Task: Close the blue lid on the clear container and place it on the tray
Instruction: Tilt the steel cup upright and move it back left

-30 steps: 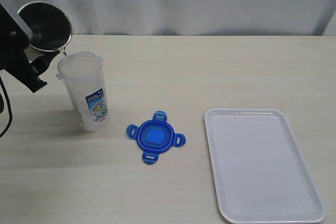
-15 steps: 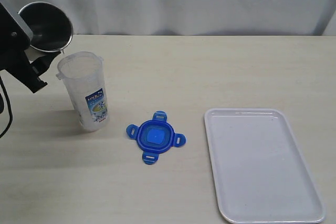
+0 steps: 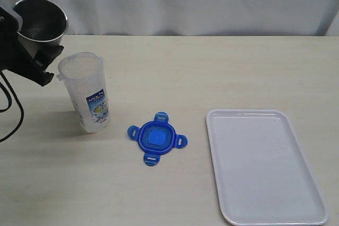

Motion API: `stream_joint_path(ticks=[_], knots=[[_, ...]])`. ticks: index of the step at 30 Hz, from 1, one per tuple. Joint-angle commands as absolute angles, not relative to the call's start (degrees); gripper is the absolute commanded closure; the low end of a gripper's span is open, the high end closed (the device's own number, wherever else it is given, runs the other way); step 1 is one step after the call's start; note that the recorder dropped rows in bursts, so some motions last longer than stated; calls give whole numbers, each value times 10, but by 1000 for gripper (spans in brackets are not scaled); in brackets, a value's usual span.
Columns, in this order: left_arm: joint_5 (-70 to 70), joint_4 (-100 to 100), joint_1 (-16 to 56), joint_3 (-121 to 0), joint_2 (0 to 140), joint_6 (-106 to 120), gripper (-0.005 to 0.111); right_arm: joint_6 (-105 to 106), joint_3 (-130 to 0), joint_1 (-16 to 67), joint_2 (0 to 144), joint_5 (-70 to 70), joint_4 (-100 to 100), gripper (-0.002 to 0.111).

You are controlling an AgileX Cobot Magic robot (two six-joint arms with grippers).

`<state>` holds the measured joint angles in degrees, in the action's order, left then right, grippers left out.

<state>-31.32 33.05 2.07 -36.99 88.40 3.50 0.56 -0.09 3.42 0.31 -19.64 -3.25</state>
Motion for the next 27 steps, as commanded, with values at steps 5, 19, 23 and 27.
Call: stream_joint_path(ticks=[5,19,23,27], knots=[[-357,197,20,-379,880,-33,107,7,0,35,0,-196,-34,104],[-417,96,20,-462,1026,-58,107,7,0,35,0,-196,-34,104],[-418,73,9,-506,1075,-65,107,7,0,35,0,-196,-34,104],[-418,64,-13,-549,1125,-106,107,7,0,35,0,-196,-34,104]])
